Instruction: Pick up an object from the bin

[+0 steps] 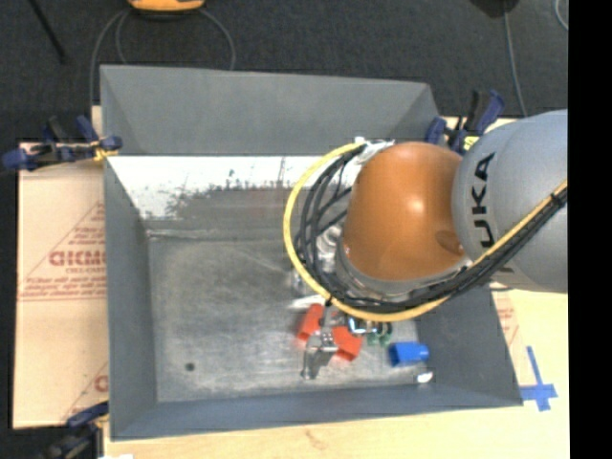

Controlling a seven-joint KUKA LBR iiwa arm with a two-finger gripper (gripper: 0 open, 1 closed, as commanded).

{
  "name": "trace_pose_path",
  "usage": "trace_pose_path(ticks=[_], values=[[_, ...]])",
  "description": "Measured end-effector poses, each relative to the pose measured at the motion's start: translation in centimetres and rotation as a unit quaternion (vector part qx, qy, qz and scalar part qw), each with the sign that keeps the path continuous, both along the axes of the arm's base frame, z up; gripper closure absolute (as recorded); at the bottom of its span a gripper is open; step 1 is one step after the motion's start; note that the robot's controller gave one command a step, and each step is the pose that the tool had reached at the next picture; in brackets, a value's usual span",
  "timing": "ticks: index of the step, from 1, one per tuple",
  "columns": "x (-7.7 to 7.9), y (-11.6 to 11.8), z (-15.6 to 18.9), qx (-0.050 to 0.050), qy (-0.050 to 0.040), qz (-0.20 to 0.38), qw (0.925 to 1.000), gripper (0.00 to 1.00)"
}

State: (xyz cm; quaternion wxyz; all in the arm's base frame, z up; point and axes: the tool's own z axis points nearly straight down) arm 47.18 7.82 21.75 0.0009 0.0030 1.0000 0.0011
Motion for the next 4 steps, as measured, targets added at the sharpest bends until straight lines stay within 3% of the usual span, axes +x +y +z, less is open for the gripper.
trace_pose_path(ticks=[1, 2, 3, 4], values=[[3.1, 1.1, 0.9, -0.002, -0.0021, 0.153, 0.9882, 0.00], [1.8, -4.4, -7.7, -0.001, 0.0032, 0.071, 0.9975, 0.00], [6.0, -8.1, -13.6, -0.002, 0.0001, 0.145, 0.9894, 0.00], [6.0, -7.9, -13.4, -0.002, -0.0013, 0.144, 0.9896, 1.00]])
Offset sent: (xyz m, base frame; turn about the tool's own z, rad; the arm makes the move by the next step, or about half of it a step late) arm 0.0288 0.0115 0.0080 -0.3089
